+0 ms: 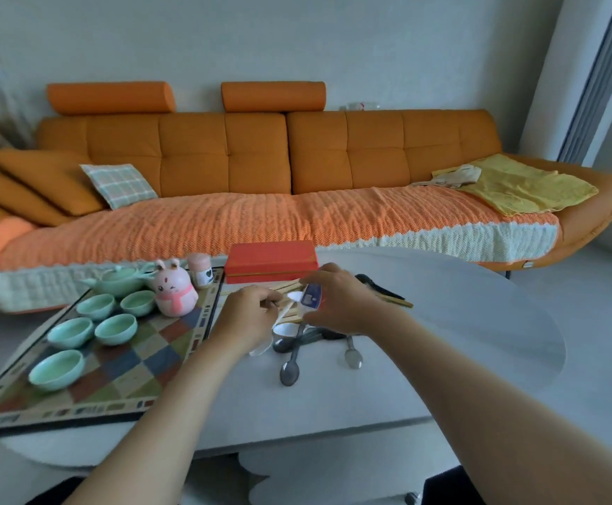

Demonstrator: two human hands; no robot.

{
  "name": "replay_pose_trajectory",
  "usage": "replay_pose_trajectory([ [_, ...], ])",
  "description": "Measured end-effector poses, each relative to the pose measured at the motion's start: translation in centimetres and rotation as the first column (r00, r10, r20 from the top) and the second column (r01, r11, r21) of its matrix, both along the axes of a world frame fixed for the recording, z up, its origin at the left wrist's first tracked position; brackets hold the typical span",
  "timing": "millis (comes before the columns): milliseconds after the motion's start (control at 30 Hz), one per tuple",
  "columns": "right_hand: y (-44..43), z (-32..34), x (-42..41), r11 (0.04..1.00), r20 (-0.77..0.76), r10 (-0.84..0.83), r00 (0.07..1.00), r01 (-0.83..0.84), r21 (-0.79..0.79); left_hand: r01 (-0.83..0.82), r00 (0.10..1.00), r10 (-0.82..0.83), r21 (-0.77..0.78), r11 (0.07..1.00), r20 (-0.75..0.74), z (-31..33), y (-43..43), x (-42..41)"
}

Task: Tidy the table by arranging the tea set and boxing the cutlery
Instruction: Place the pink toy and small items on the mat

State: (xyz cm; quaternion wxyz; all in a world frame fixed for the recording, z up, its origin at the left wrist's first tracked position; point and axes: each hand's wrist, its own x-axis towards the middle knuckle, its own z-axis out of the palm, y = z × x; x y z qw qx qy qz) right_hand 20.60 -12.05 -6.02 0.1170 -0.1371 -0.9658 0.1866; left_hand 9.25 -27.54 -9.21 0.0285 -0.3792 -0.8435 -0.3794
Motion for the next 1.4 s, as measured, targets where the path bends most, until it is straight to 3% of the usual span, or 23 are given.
replay_pose_trajectory([
  [233,-7.5,-1.3,-6.2,0.976,0.030,0.215,0.976,-0.214,-0.028,-0.110,0.994,0.107,-0.118,0.987,-0.027,-0.2,-9.0,-4.3],
  [367,-10.8,-2.3,-8.6,0.953,0.042,0.299,0.953,-0.296,-0.059,-0.163,0.983,0.140,-0.218,0.962,-0.118,-0.7,-13.2,-5.7],
  [533,-13.5,-3.5,-10.5,0.938,0.043,0.343,0.938,-0.340,-0.070,-0.270,0.928,0.160,-0.309,0.912,-0.337,-0.7,-16.5,-6.3],
  [733,-15.3,-4.3,-11.9,0.926,0.079,0.375,0.924,-0.370,-0.077,-0.283,0.945,0.160,-0.466,0.838,-0.286,-1.5,-19.0,-8.0],
  [1000,-15.7,-5.1,-13.3,0.940,0.174,0.332,0.927,-0.340,0.013,-0.290,0.934,0.141,-0.468,0.835,-0.328,-0.7,-20.9,-9.1],
  [1233,-17.1,-5.7,-14.8,0.945,0.027,0.323,0.946,-0.324,0.037,-0.362,0.905,0.177,-0.481,0.799,-0.388,-1.1,-21.6,-9.6],
  [1400,-17.5,-6.0,-15.4,0.948,-0.006,0.286,0.958,-0.282,0.147,-0.360,0.902,0.182,-0.452,0.816,-0.391,-1.5,-22.2,-10.0],
])
